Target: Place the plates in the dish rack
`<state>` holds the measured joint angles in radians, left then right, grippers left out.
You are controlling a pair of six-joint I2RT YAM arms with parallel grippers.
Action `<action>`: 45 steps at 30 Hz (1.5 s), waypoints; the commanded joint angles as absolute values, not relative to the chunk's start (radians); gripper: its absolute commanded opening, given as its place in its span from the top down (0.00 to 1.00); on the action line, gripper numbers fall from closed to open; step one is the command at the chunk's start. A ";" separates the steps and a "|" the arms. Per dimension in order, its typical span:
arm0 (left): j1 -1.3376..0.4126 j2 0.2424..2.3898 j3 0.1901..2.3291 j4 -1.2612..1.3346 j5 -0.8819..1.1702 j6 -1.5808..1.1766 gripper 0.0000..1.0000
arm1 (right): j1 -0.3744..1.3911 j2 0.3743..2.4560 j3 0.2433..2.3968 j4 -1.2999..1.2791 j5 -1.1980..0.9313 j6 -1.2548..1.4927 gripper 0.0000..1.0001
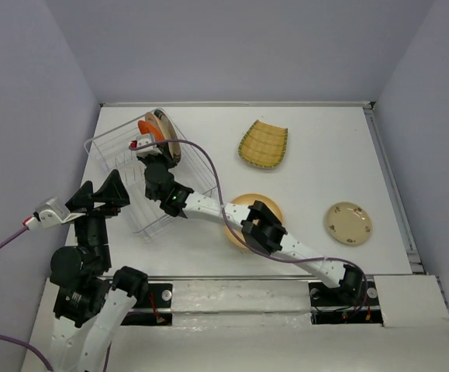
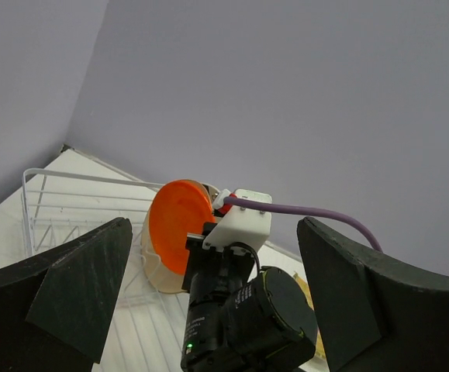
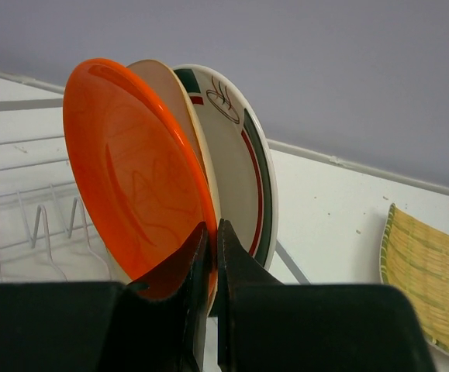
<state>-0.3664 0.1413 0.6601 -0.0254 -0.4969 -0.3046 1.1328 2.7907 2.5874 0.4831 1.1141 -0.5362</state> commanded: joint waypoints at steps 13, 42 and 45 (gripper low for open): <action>-0.362 0.166 0.673 0.038 -0.492 -0.302 0.01 | 1.167 2.783 2.534 0.488 1.103 -0.359 0.83; -0.341 0.192 0.655 0.031 -0.423 -0.314 0.01 | 1.014 1.591 1.243 -0.281 0.408 0.679 0.12; -0.339 0.209 0.655 0.032 -0.419 -0.313 0.01 | 0.996 1.563 1.227 -0.203 0.331 0.707 0.11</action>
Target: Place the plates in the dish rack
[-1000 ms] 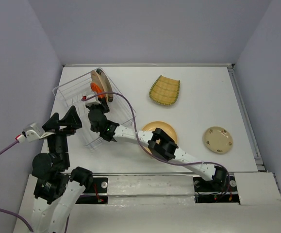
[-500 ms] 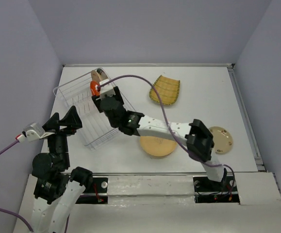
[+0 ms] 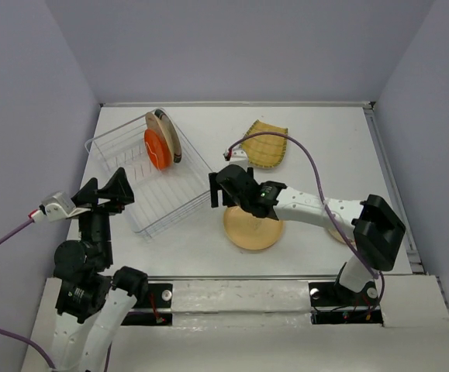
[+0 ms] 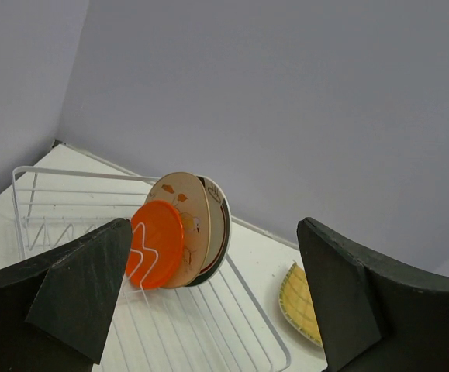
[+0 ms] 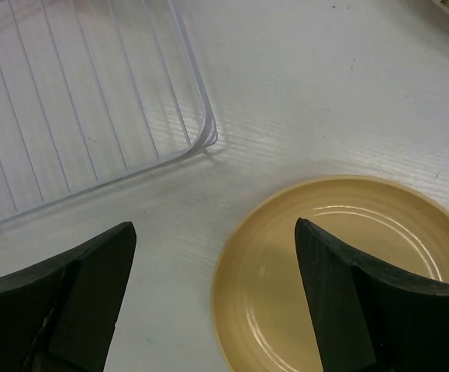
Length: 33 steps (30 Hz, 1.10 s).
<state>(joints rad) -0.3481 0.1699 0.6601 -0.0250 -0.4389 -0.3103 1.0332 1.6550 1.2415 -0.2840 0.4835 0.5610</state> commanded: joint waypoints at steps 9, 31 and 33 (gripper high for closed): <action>-0.336 0.218 0.649 0.037 -0.410 -0.308 0.01 | 0.907 1.594 1.197 -0.054 0.310 0.804 0.27; -0.337 0.204 0.646 0.040 -0.391 -0.305 0.01 | 0.752 1.920 1.608 -0.298 0.028 0.218 0.93; -0.337 0.204 0.646 0.040 -0.393 -0.304 0.01 | 0.709 1.933 1.638 -0.308 -0.056 0.183 0.93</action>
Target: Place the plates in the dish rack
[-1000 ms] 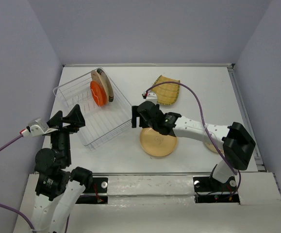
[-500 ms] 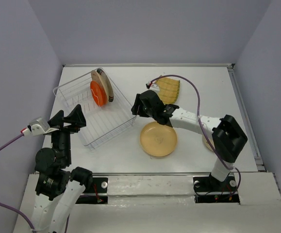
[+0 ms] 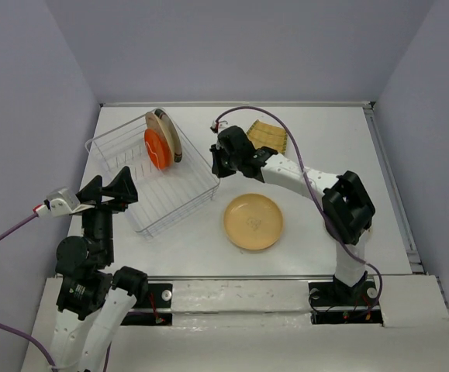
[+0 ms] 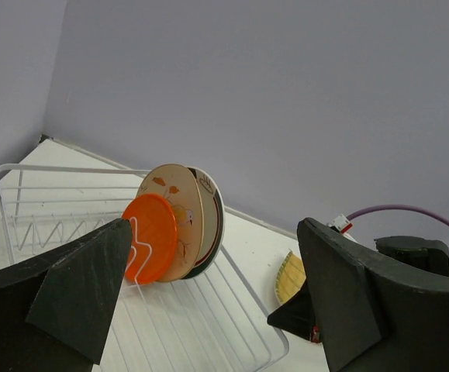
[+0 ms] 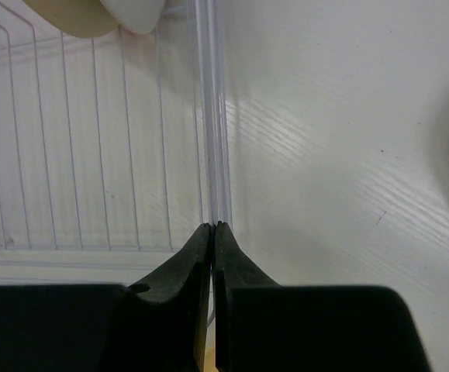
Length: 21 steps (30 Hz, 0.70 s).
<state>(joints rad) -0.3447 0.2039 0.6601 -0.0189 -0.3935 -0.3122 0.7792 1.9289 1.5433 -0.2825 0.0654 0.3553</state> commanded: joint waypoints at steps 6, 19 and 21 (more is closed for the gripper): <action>-0.337 0.204 0.646 0.040 -0.394 -0.304 0.01 | 0.669 1.999 1.710 -0.363 -0.184 0.069 0.93; -0.337 0.209 0.646 0.038 -0.394 -0.307 0.01 | 0.650 2.026 1.851 -0.479 -0.155 -0.163 0.77; -0.336 0.212 0.646 0.038 -0.394 -0.308 0.01 | 0.650 1.999 1.861 -0.479 -0.147 -0.127 0.52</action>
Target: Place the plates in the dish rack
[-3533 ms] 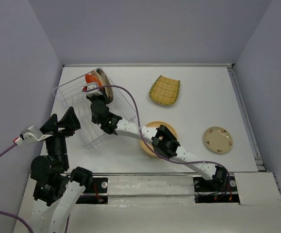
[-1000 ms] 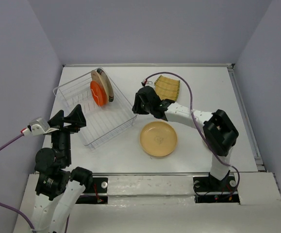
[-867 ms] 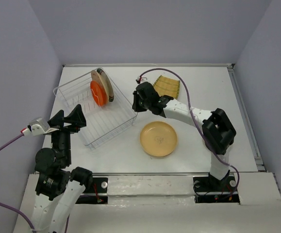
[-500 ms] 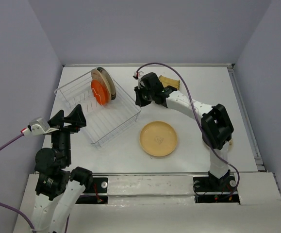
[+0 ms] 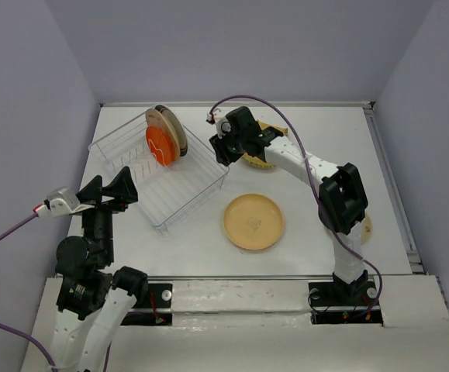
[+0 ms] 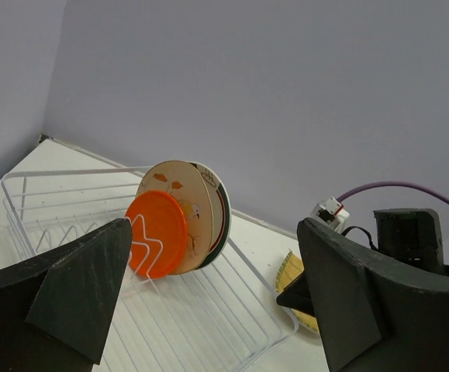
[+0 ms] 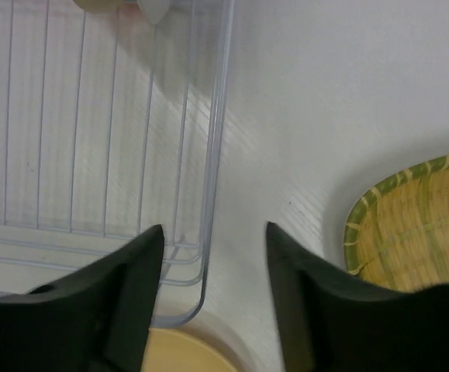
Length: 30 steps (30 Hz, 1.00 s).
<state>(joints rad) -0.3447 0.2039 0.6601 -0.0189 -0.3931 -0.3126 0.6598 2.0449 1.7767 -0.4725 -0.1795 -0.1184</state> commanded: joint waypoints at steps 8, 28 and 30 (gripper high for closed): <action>-0.337 0.186 0.643 0.038 -0.391 -0.307 0.01 | 0.560 1.682 1.621 -0.359 0.050 0.221 0.17; -0.462 0.009 0.646 0.052 -0.434 -0.275 0.01 | -0.571 0.934 0.607 -0.514 0.261 0.620 0.25; -0.472 0.005 0.644 0.054 -0.434 -0.275 0.01 | -0.571 0.928 0.615 -0.522 0.188 0.621 0.16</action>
<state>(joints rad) -0.4473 0.0235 0.6453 0.0032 -0.4126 -0.2966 -0.5495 0.9329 0.6083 -0.4782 0.2333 0.6540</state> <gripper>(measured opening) 0.990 0.753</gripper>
